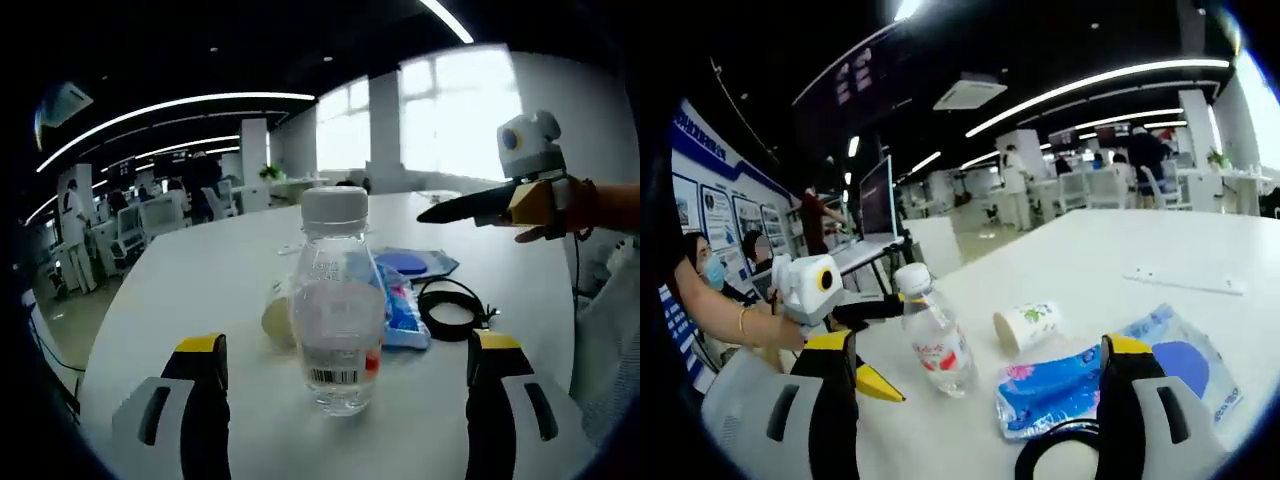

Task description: Arrange the tabletop items into an orderly group along one side of the table until the central work area is clear of visible clutter.

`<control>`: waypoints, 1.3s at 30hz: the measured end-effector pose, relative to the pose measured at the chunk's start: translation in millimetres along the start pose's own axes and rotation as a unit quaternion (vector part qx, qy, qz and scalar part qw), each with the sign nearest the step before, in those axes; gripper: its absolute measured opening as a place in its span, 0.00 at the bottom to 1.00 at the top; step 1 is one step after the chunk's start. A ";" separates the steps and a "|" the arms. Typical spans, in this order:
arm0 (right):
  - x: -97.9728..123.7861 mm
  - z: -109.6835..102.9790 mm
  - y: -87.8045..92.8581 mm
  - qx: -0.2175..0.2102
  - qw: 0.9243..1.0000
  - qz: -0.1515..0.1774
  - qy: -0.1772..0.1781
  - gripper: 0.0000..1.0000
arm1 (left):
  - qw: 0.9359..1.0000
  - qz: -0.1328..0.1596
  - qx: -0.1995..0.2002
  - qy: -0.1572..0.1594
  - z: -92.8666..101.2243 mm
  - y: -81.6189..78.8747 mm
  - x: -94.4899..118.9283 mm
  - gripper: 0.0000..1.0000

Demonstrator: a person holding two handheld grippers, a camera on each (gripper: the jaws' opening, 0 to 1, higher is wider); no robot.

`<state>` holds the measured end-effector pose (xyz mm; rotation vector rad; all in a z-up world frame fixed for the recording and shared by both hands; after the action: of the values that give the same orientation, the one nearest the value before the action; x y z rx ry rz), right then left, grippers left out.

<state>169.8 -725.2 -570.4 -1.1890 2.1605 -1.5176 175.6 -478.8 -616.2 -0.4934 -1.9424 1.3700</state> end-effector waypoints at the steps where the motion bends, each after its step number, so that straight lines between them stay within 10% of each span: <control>1: 4.2 0.5 -0.7 0.001 1.000 0.001 0.003 1.00 | 1.000 0.005 0.007 0.003 0.8 -1.9 0.4 1.00; 39: 99.8 -4.1 9.8 0.063 0.990 0.009 0.125 1.00 | 0.990 -0.016 0.070 -0.117 20.5 -26.2 10.2 0.91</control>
<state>99.0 -794.2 -553.0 -0.9820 2.1789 -1.8513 155.9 -495.2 -592.7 -0.2415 -2.0086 1.5903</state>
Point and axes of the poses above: the point that each gripper's makers call its tool centre point, and the gripper's own axes: x roughly backward along the fingers, z roughly to its right, y roughly out of its underside, the point moved 10 cm from there along x, roughly backward along the fingers, and after that the axes turned 12 degrees about -x, right-handed, at the moved point
